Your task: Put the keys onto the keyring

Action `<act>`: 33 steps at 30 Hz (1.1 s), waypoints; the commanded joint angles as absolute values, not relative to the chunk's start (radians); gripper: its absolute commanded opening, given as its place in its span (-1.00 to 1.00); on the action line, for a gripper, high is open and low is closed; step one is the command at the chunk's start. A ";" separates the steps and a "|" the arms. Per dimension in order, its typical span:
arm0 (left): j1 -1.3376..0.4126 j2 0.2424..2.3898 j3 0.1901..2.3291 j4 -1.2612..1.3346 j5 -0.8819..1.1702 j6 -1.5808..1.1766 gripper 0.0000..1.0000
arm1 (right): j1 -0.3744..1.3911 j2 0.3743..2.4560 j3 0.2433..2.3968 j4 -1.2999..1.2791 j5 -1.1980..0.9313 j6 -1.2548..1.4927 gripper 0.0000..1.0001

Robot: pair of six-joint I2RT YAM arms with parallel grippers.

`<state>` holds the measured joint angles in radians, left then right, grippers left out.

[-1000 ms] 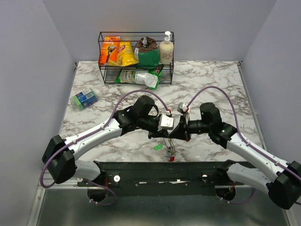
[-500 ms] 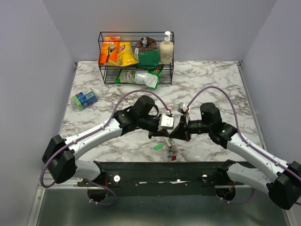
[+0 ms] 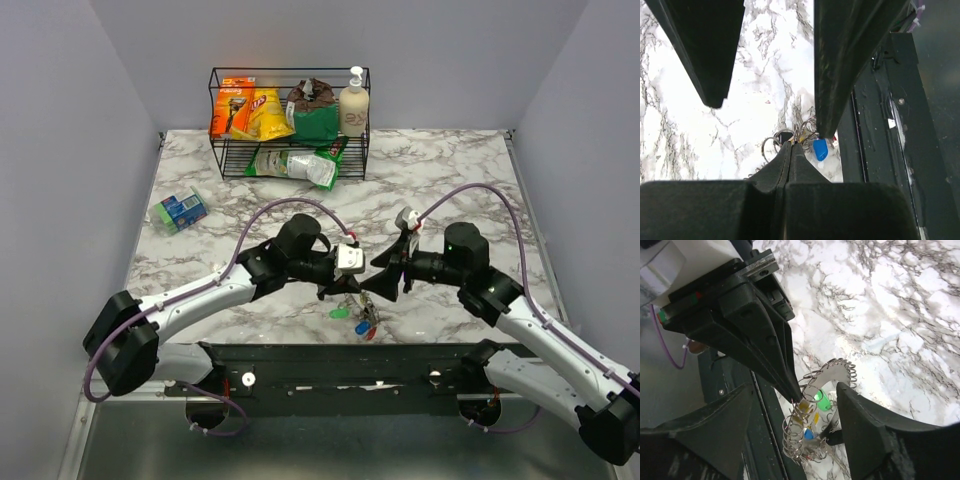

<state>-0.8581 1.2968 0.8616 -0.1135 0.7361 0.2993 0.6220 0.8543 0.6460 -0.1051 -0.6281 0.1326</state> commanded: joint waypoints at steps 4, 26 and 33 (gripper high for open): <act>-0.862 1.206 0.758 0.165 0.678 0.178 -1.00 | 0.623 0.807 0.657 -0.084 -0.538 0.169 0.59; -0.861 1.039 0.460 0.845 0.557 -0.043 -1.00 | 0.555 0.758 0.733 -0.041 -0.703 0.238 0.57; -0.859 1.022 0.396 1.049 0.499 -0.126 -1.00 | 0.549 0.755 0.755 -0.009 -0.779 0.241 0.51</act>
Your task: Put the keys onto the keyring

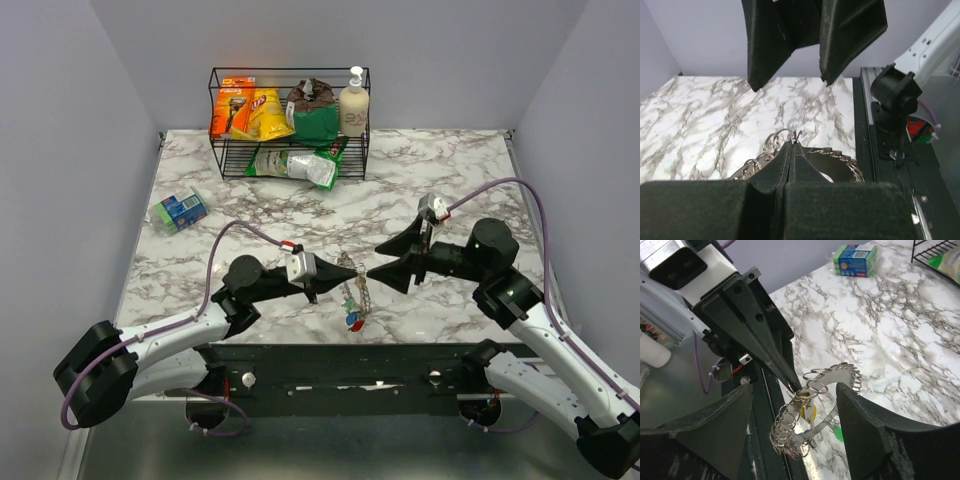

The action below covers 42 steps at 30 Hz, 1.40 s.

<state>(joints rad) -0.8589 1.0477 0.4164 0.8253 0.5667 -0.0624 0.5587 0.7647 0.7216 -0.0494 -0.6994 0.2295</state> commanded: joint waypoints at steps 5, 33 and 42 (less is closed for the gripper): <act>-0.856 1.017 0.368 1.160 0.469 -0.164 -1.00 | 0.549 0.753 0.747 0.049 -0.871 0.259 0.42; -0.818 1.134 0.376 1.582 0.549 -0.365 -1.00 | 0.549 0.796 0.724 0.216 -0.948 0.295 -0.13; -0.818 1.100 0.399 1.517 0.589 -0.353 -1.00 | 0.551 0.802 0.698 0.210 -0.923 0.262 -0.33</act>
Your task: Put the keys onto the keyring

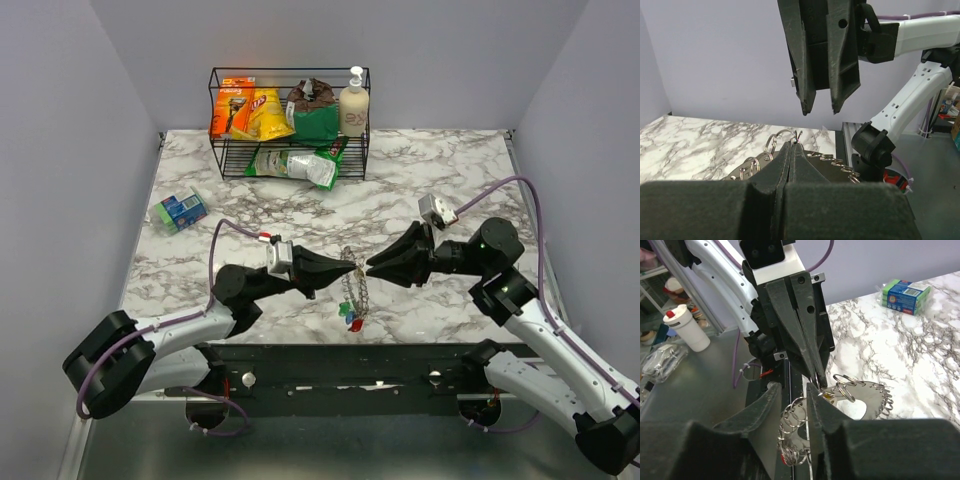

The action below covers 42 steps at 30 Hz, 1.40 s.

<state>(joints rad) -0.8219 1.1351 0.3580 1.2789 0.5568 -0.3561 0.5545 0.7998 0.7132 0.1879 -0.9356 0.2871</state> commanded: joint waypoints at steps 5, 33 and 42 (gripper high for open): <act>-0.818 1.080 0.402 1.494 0.591 -0.345 -1.00 | 0.545 0.818 0.686 0.192 -0.910 0.236 -0.38; -0.818 1.108 0.433 1.509 0.640 -0.379 -1.00 | 0.545 0.847 0.667 0.233 -0.928 0.255 -0.25; -0.818 1.108 0.426 1.500 0.640 -0.371 -1.00 | 0.543 0.824 0.660 0.250 -0.954 0.247 0.11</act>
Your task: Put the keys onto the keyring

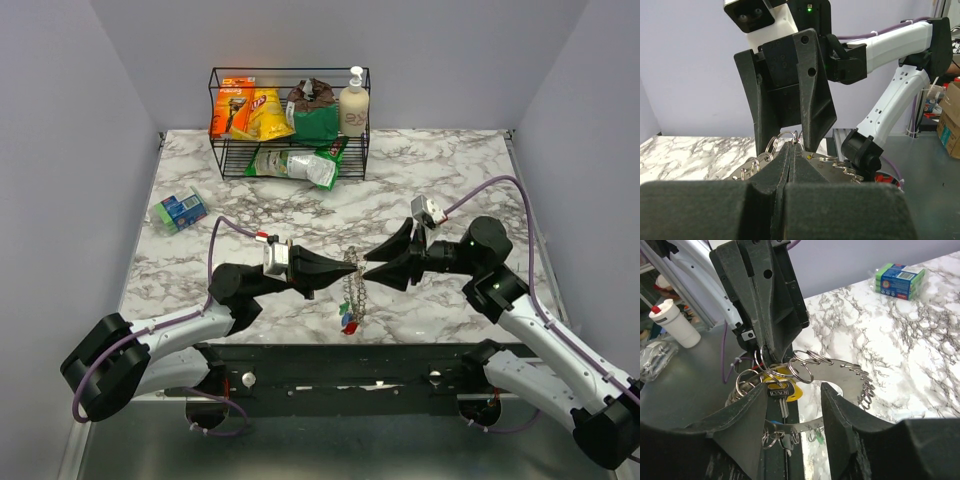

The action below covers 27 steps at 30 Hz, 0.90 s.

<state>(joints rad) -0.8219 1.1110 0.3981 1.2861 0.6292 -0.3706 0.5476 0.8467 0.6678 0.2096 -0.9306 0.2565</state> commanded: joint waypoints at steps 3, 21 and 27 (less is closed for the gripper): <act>-0.819 1.115 0.429 1.511 0.641 -0.380 -1.00 | 0.543 0.827 0.666 0.258 -0.983 0.255 0.11; -0.818 1.128 0.433 1.552 0.644 -0.403 -1.00 | 0.543 0.831 0.646 0.267 -1.026 0.258 -0.17; -0.818 1.109 0.436 1.532 0.644 -0.400 -1.00 | 0.543 0.828 0.632 0.264 -1.026 0.255 -0.25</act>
<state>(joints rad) -0.8219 1.1412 0.3985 1.2930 0.6483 -0.4095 0.5419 0.8394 0.6495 0.2455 -0.9928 0.2619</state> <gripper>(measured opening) 0.009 0.406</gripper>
